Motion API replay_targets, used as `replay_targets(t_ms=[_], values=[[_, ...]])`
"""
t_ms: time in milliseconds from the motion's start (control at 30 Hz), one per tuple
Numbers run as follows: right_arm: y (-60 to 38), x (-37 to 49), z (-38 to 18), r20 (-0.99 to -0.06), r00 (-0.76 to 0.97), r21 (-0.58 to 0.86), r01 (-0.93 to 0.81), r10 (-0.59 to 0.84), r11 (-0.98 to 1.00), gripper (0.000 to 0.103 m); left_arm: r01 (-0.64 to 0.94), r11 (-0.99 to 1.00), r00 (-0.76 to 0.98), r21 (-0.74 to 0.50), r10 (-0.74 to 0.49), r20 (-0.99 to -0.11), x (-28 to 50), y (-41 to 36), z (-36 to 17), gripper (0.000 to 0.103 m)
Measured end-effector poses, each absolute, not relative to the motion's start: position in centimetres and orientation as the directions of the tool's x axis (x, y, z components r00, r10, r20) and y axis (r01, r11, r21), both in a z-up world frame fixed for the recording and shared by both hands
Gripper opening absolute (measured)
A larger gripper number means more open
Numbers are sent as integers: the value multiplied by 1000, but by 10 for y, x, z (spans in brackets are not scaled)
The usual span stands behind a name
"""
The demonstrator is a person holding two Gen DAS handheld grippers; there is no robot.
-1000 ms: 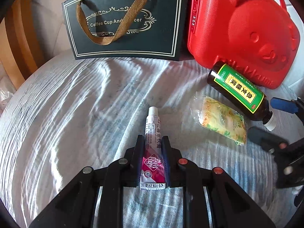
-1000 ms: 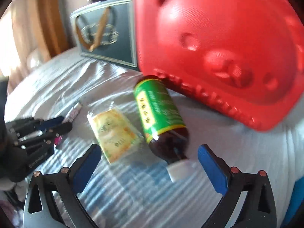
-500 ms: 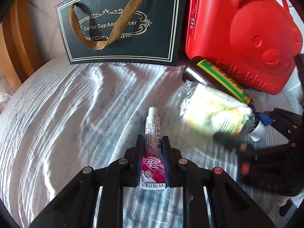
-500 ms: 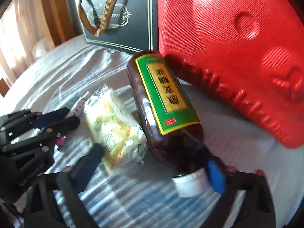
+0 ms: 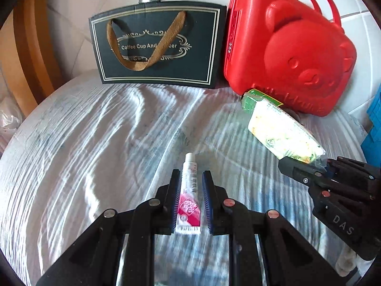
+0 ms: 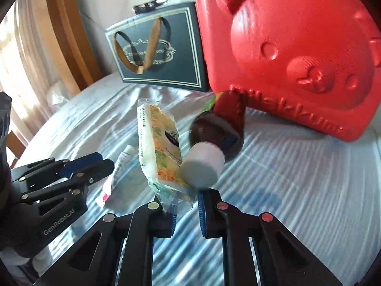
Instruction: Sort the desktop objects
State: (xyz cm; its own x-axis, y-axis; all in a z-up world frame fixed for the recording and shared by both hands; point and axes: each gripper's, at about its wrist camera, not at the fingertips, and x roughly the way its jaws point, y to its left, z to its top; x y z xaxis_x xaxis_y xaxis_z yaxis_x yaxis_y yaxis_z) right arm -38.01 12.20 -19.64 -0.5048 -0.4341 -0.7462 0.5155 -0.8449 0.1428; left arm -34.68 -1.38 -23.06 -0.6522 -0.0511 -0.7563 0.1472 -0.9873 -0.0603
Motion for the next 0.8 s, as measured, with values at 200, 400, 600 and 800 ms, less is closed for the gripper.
replay_targets(t_ms=[200,400,600,800], values=[[130,-346,-166,-717,-536,131,524,-446,-841,14,139,-988,-683,-66,-47,-729,-328,-19,-206,18],[148,-308,-128,-702,-575,115,491,-421,-864,14,120,-989,-727,-87,-28,-686,-299,-18,-166,18],[170,-298,-133,-749,-572,119,381,-335,-917,14,86,-993,-653,-77,3,-757,-294,-19,-179,22],[178,-325,-187,-812,-505,145,309,-291,-940,15,94,-992,-627,-90,11,-779,-321,-24,-210,62]])
